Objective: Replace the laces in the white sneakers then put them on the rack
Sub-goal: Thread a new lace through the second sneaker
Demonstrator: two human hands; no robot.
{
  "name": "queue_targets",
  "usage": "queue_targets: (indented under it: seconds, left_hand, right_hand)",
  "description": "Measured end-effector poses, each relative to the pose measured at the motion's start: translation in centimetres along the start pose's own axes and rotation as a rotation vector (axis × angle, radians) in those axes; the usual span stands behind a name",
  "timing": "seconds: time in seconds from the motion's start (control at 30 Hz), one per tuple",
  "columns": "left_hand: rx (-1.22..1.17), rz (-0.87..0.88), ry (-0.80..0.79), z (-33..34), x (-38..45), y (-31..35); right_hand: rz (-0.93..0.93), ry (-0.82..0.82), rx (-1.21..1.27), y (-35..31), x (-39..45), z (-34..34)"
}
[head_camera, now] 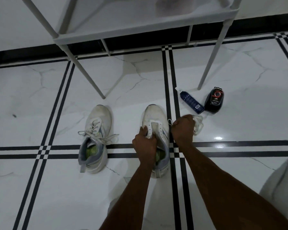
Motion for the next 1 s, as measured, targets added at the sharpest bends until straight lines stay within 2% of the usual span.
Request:
queue_targets:
  seconds: [0.1,0.17,0.23,0.3,0.37,0.43,0.5,0.57,0.67,0.77,0.9,1.0]
  left_hand:
    - [-0.001,0.017,0.0,-0.1,0.2,-0.3]
    - [-0.015,0.028,-0.012,-0.1,0.1,-0.1]
    - [-0.038,0.023,-0.036,-0.2,-0.1,0.0]
    - [-0.029,0.021,-0.089,-0.3,0.0,0.1]
    - [0.064,0.028,-0.134,-0.8,0.7,0.3]
    - [0.103,0.076,-0.147,-1.9,1.9,1.8]
    - [-0.004,0.277,-0.126,-3.2,3.2,5.6]
    - [-0.067,0.496,-0.205,-3.3,3.7,9.2]
    - [0.001,0.611,-0.429,-1.8,3.8,11.2]
    - [-0.079,0.541,-0.518,-1.4,4.1,10.8]
    - [0.013,0.518,-0.412,-2.0,5.2,8.9]
    - [0.041,0.512,-0.38,-2.4,5.9,8.0]
  right_hand:
    - [0.045,-0.066,0.047,-0.8,0.9,-0.5]
    - [0.18,-0.125,-0.028,-1.1,1.9,-1.7]
    - [0.239,-0.181,-0.073,-1.7,2.7,-3.4]
    - [0.251,-0.28,0.048,-3.1,3.0,-4.9]
    - [0.202,-0.397,0.205,-5.4,2.7,-6.3]
    - [0.056,-0.449,0.212,-8.3,2.4,-7.5]
    - [-0.082,-0.489,0.166,-10.4,2.1,-7.4]
    - [-0.167,-0.553,0.153,-12.0,1.4,-7.1]
    - [-0.253,-0.557,0.112,-13.0,1.4,-6.9]
    - [-0.245,-0.49,0.094,-12.1,2.0,-7.2]
    - [-0.146,-0.463,0.074,-9.2,2.2,-6.9]
    - [-0.202,-0.484,0.021,-8.6,1.4,-5.8]
Point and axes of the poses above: each hand's wrist, its own x-axis towards the middle knuckle, its own z-axis out of the palm, y = z × x, the point moved 9 cm from there along x, towards the middle knuckle, and after that the axes turned 8 degrees about x, right-handed, at the moved point
